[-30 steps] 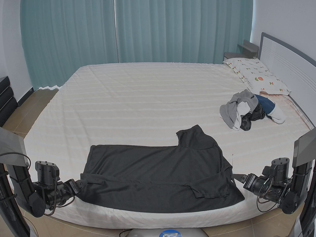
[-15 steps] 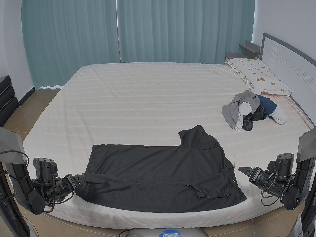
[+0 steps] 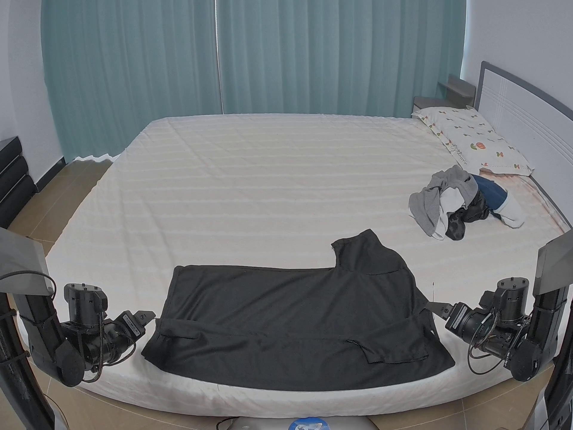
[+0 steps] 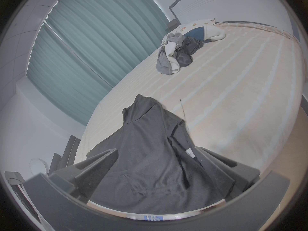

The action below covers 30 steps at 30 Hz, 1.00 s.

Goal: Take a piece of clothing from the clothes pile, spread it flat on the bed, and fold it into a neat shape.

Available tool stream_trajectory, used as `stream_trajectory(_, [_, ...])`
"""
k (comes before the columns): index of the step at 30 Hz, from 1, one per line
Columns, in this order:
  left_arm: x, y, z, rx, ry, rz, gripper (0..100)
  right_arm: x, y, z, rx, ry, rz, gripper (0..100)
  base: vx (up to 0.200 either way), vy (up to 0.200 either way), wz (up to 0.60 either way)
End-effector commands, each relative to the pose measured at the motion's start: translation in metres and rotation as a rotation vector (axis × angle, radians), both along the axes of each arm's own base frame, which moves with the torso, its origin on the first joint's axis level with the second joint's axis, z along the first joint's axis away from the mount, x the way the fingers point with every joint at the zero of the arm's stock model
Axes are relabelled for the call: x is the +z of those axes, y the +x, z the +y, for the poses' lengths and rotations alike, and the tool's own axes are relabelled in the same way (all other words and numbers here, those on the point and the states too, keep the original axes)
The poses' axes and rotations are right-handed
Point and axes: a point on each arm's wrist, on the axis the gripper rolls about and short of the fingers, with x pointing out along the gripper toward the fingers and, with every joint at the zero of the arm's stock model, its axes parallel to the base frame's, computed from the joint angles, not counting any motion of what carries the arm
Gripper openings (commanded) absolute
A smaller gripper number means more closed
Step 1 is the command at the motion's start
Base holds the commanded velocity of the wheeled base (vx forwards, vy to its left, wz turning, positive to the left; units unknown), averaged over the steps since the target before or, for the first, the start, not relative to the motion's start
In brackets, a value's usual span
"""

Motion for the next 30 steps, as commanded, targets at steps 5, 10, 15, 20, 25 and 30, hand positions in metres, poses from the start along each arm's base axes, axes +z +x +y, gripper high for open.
stream_trajectory(5, [0.009, 0.029, -0.018, -0.017, -0.053, -0.098, 100, -0.008, 0.005, 0.004, 0.010, 0.003, 0.012, 100, 0.000, 0.000, 0.00])
stream_trajectory(10, [0.001, 0.064, -0.018, -0.008, -0.047, -0.133, 100, -0.009, 0.012, 0.006, 0.014, 0.013, 0.001, 100, 0.000, 0.000, 0.00])
stream_trajectory(15, [-0.008, 0.104, -0.015, -0.006, -0.020, -0.120, 100, -0.014, 0.020, 0.007, 0.014, 0.042, 0.000, 100, 0.000, 0.000, 0.00])
stream_trajectory(20, [-0.012, 0.144, -0.004, -0.007, 0.004, -0.106, 100, -0.016, 0.029, 0.006, 0.013, 0.046, -0.014, 100, 0.000, 0.000, 0.00])
stream_trajectory(25, [-0.026, 0.176, 0.000, -0.032, -0.013, -0.111, 100, -0.015, 0.038, 0.005, 0.015, 0.031, -0.041, 100, 0.000, 0.000, 0.00])
stream_trajectory(30, [-0.032, 0.190, -0.001, -0.092, -0.025, -0.130, 100, -0.016, 0.051, 0.007, 0.039, -0.008, -0.057, 100, 0.000, 0.000, 0.00])
